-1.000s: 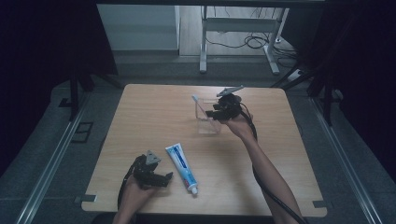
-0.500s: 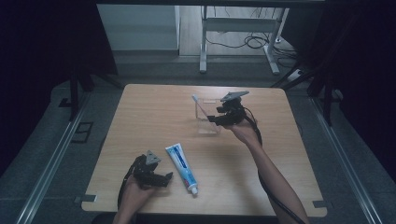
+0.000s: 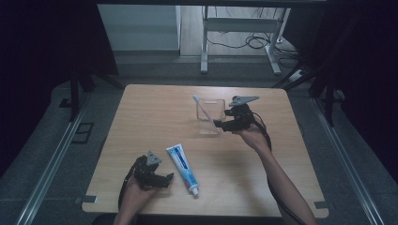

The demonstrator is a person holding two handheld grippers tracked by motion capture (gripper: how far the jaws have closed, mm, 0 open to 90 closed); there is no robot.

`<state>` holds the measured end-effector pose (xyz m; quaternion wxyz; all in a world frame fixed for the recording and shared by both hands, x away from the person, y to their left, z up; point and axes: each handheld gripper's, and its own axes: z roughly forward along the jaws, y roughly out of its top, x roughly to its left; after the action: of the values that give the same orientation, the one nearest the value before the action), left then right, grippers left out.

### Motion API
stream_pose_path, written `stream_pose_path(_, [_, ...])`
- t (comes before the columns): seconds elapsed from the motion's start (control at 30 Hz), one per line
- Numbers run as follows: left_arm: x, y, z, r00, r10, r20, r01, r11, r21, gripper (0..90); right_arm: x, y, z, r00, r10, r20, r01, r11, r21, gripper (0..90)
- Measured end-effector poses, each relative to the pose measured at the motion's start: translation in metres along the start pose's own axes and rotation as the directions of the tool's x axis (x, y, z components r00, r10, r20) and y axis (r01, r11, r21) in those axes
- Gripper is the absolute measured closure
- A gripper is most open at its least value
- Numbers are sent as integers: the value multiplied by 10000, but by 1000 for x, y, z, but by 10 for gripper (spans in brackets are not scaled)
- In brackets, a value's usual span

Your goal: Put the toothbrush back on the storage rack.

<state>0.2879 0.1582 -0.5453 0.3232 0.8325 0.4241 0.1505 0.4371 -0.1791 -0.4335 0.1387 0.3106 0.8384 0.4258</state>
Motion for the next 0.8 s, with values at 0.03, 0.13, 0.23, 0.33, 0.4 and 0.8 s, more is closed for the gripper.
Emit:
stream_pose_path(0.03, [0, 0, 0, 10000, 3, 0, -3, 10000, 1, 18, 0, -1, -2, 10000, -9, -19, 9, 10000, -12, 268])
stream_pose_path(0.13, [0, 0, 0, 10000, 7, 1, -7, 10000, 4, 18, 0, -5, -7, 10000, 29, 19, -28, 10000, -48, 239])
stream_pose_path(0.23, [0, 0, 0, 10000, 12, 0, -12, 10000, 2, 18, -1, -9, -11, 10000, 14, 79, -14, 10000, -2, 211])
stream_pose_path(0.33, [0, 0, 0, 10000, 6, -1, -6, 10000, 2, 18, -1, -12, -16, 9999, 18, 114, -18, 10000, 10, 188])
stream_pose_path(0.4, [0, 0, 0, 10000, 4, 0, -4, 10000, -2, 18, -1, -14, -19, 9999, 6, 127, -6, 10000, -8, 178])
stream_pose_path(0.8, [0, 0, 0, 10000, 10, 2, -10, 10000, 3, 19, 9, -32, -26, 10000, -20, 17, 20, 9999, 152, 137])
